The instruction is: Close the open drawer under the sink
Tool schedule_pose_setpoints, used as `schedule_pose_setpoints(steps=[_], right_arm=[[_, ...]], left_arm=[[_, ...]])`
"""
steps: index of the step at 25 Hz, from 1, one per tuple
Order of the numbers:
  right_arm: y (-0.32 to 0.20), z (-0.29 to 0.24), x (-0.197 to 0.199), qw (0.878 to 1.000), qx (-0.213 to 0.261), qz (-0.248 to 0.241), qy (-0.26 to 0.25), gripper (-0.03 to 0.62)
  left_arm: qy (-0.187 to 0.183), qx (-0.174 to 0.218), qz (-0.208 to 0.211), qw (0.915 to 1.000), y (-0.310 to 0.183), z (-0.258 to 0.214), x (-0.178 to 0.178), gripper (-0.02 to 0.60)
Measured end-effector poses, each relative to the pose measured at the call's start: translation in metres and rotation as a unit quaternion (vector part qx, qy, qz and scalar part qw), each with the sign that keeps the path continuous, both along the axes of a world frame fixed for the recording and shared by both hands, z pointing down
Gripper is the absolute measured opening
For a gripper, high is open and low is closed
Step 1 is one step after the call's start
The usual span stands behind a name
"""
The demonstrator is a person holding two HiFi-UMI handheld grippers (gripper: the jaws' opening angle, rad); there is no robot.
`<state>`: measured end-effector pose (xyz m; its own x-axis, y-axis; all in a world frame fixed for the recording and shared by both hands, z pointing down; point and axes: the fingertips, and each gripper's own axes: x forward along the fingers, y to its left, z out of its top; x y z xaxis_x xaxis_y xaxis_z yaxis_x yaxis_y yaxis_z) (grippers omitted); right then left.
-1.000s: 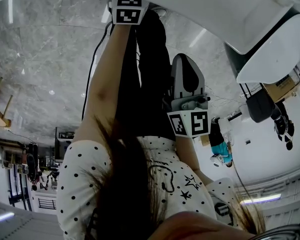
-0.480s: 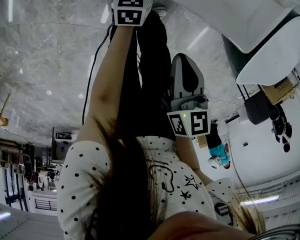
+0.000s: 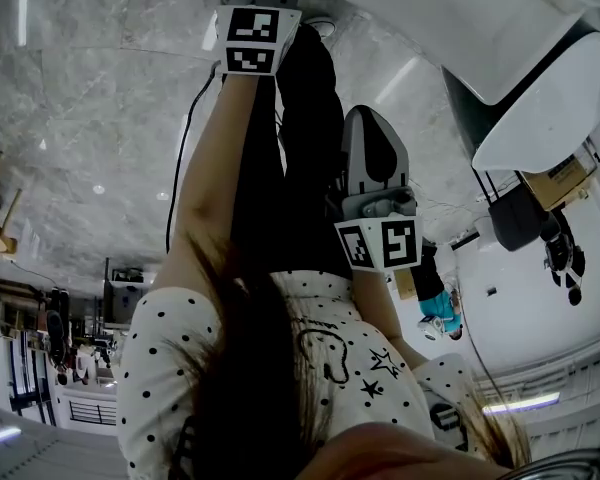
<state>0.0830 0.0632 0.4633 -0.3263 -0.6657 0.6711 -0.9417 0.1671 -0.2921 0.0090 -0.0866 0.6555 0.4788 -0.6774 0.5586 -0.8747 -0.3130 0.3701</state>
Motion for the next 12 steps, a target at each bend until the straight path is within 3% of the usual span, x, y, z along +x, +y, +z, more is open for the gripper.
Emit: schedule_pose_setpoints(steps=[12], right_arm=[[-0.014,-0.013,0.000,1.000,0.016,-0.017,0.021,0.015]], left_arm=[[-0.001,0.018,-0.016,0.9997,0.006,-0.039,-0.015,0.005]])
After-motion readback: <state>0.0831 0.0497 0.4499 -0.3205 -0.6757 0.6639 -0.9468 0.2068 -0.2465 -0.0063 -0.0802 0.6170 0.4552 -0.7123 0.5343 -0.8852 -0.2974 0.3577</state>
